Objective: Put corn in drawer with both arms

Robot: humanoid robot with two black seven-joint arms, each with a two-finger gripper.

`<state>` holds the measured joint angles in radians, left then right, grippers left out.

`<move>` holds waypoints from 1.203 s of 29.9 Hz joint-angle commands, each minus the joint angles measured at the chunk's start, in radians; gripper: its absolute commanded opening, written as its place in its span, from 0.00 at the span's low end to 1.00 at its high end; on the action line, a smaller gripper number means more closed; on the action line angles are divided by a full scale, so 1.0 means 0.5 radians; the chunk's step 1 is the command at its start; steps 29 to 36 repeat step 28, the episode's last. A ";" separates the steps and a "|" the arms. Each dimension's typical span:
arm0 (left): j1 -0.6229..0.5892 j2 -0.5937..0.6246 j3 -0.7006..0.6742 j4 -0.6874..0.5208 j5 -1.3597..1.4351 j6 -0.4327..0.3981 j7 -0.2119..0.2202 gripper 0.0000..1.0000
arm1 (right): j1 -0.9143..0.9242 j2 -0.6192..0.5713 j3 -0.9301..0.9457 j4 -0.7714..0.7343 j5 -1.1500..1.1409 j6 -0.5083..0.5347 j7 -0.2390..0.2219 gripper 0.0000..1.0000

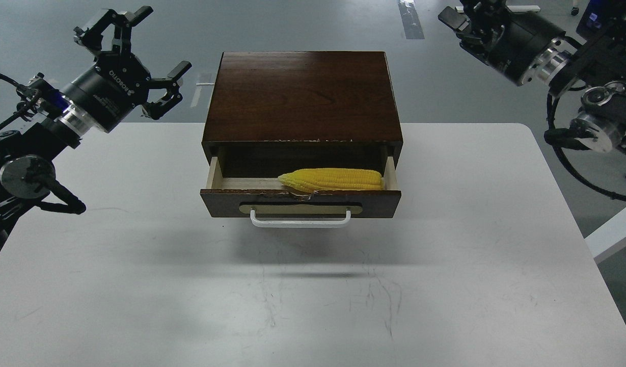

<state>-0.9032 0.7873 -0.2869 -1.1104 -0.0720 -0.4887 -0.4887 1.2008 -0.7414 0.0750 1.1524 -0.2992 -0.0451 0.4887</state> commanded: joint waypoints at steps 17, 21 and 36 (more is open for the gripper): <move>0.076 -0.025 -0.003 0.006 -0.003 0.000 0.000 0.98 | -0.819 0.341 0.467 -0.274 0.635 -0.002 0.000 1.00; 0.100 -0.044 -0.040 0.009 0.000 0.000 0.000 0.98 | -0.822 0.394 0.467 -0.277 0.632 -0.002 0.000 1.00; 0.125 -0.056 -0.064 0.009 0.000 0.000 0.000 0.98 | -0.871 0.412 0.464 -0.246 0.626 0.017 0.000 1.00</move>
